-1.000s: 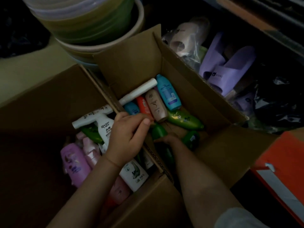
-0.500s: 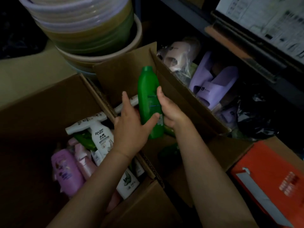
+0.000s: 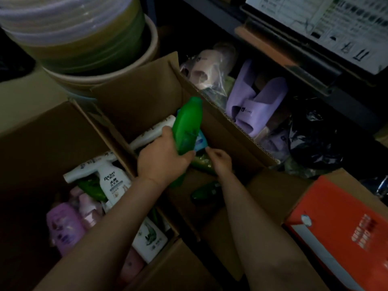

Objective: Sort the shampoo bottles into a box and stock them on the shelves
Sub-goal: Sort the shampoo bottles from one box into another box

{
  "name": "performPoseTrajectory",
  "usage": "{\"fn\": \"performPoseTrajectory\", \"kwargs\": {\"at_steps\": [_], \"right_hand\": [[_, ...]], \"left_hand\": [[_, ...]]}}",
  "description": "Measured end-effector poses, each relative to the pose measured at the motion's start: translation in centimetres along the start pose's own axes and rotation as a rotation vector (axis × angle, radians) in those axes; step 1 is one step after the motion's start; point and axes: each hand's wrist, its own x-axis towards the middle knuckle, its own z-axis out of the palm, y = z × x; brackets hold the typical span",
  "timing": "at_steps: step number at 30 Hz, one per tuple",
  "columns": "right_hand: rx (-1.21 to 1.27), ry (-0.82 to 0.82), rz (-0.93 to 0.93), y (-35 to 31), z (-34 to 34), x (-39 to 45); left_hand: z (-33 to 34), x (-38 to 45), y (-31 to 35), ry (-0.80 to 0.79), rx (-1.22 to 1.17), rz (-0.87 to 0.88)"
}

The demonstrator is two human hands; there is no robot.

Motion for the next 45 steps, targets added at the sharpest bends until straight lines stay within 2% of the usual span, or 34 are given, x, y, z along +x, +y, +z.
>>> {"fn": "performPoseTrajectory", "kwargs": {"at_steps": [2,5,10,13,16,20,22,24,27,30,32,35,39,42,45], "right_hand": [[-0.149,-0.014,-0.044,0.6,0.1,1.5],[-0.461,-0.072,-0.058,2.0,0.3,3.5],[-1.148,-0.132,-0.168,3.9,0.9,6.0],[-1.289,-0.081,-0.180,4.4,1.9,6.1],[-1.134,-0.163,-0.078,5.1,2.1,5.7],[-0.658,-0.283,-0.039,3.7,0.9,4.8],[-0.452,-0.409,-0.020,1.6,0.5,3.0],[-0.175,-0.547,0.074,-1.5,0.5,-0.1],[0.175,-0.688,0.084,-6.4,1.0,-5.4],[0.342,-0.709,-0.021,-10.3,0.8,-10.3],[0.357,-0.744,-0.085,-12.1,0.7,-13.2],[0.243,-0.812,-0.199,-13.3,2.8,-16.9],[-0.004,-0.827,-0.201,-12.2,9.7,-21.2],[-0.180,-0.874,-0.124,-10.3,13.1,-22.8],[-0.348,-0.904,-0.103,-10.9,12.9,-23.4]], "left_hand": [[-0.3,-0.9,-0.8,0.035,0.013,-0.055],[-0.5,-0.7,-1.5,0.074,-0.090,-0.140],[0.1,-0.5,-1.2,0.104,-0.120,-0.095],[0.1,-0.4,-1.4,0.147,-0.203,-0.096],[-0.2,-0.4,-1.4,0.181,-0.275,-0.091],[-0.4,-0.6,-1.2,0.203,-0.347,-0.057],[-0.5,-0.5,-1.3,0.214,-0.405,-0.077],[-0.6,-0.6,-1.2,0.223,-0.506,-0.101],[-1.4,-0.8,-1.1,0.185,-0.724,-0.128],[-4.0,-1.4,-1.6,0.010,-1.176,-0.240],[-6.3,-2.5,-3.0,-0.059,-1.349,-0.281],[-8.3,-5.3,-7.0,0.062,-1.421,-0.275],[-8.4,-9.0,-13.7,0.234,-1.368,-0.437],[-6.6,-10.3,-17.5,0.258,-1.279,-0.635],[-4.5,-10.5,-19.7,0.266,-1.228,-0.780]]}}
